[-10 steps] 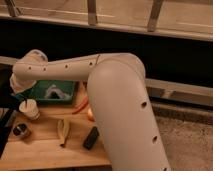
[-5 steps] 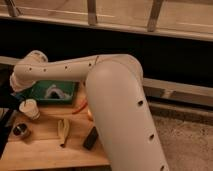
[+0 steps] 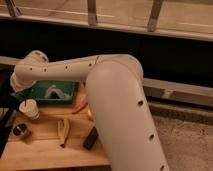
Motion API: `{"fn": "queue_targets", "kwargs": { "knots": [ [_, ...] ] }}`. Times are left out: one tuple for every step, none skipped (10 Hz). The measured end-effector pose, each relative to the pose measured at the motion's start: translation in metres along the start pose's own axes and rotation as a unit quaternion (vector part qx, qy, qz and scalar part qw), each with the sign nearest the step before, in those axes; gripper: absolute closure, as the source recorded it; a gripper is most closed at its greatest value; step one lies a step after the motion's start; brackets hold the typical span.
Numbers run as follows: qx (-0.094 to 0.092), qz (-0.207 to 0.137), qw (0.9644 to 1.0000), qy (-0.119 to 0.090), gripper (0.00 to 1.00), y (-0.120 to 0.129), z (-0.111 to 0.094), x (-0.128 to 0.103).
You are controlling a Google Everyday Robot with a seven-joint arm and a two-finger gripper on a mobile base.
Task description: Place fork in paper cup
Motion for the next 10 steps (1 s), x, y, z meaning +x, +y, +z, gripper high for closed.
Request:
{"fn": "queue_targets", "kwargs": {
  "knots": [
    [0.0, -0.001, 1.0, -0.009, 1.0, -0.001, 0.004, 0.0],
    [0.0, 0.0, 0.9999, -0.014, 1.0, -0.004, 0.006, 0.0],
    [0.002, 0.0, 0.9999, -0.017, 1.0, -0.009, 0.008, 0.0],
    [0.003, 0.0, 0.9998, -0.019, 1.0, -0.013, 0.009, 0.0],
    [0.004, 0.004, 0.9998, -0.021, 1.0, -0.02, 0.009, 0.0],
    [0.003, 0.009, 0.9997, -0.021, 1.0, -0.029, 0.011, 0.002],
    [0.001, 0.015, 0.9997, -0.021, 1.0, -0.035, 0.012, 0.003],
    [-0.004, 0.022, 0.9995, -0.021, 1.0, -0.039, 0.016, 0.005],
    [-0.009, 0.028, 0.9994, -0.02, 1.0, -0.042, 0.023, 0.007],
    [-0.013, 0.032, 0.9992, -0.02, 1.0, -0.044, 0.029, 0.008]
  ]
}}
